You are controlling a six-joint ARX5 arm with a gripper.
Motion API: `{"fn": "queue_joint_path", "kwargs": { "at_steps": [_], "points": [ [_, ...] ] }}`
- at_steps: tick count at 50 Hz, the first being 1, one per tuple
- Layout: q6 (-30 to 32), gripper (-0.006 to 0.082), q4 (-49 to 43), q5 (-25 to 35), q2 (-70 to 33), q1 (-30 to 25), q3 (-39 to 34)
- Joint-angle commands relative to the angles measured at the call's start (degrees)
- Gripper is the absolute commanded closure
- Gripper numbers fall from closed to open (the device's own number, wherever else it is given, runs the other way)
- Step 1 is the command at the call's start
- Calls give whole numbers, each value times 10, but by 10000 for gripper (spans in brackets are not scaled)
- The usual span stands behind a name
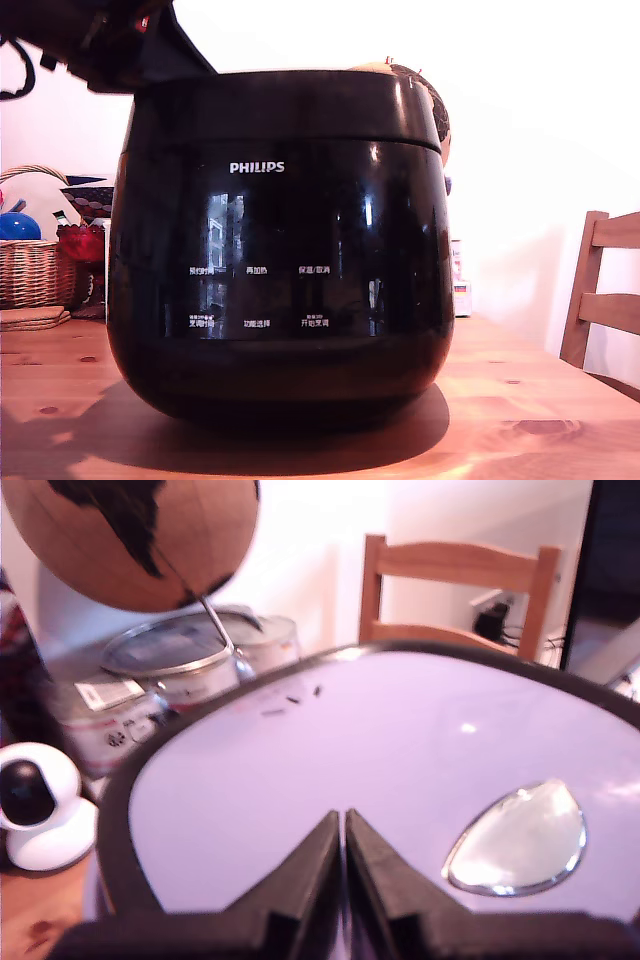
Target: Close the rice cooker by pressing the lid down with medium force
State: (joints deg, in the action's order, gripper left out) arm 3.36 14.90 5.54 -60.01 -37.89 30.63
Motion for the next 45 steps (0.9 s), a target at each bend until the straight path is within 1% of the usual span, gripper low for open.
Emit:
{"fn": "queue_joint_path", "kwargs": {
  "at_steps": [1, 8, 16, 22, 36, 45],
  "points": [
    [14, 787, -66, 0, -42, -7, -72],
    [12, 787, -71, 1, -45, -9, -72],
    [11, 787, -23, 6, -26, -9, -69],
    [11, 787, -20, 9, -1, -9, -52],
    [12, 787, -20, 7, 47, -4, 25],
    [24, 787, -23, -28, 68, 23, 77]
  ]
}}
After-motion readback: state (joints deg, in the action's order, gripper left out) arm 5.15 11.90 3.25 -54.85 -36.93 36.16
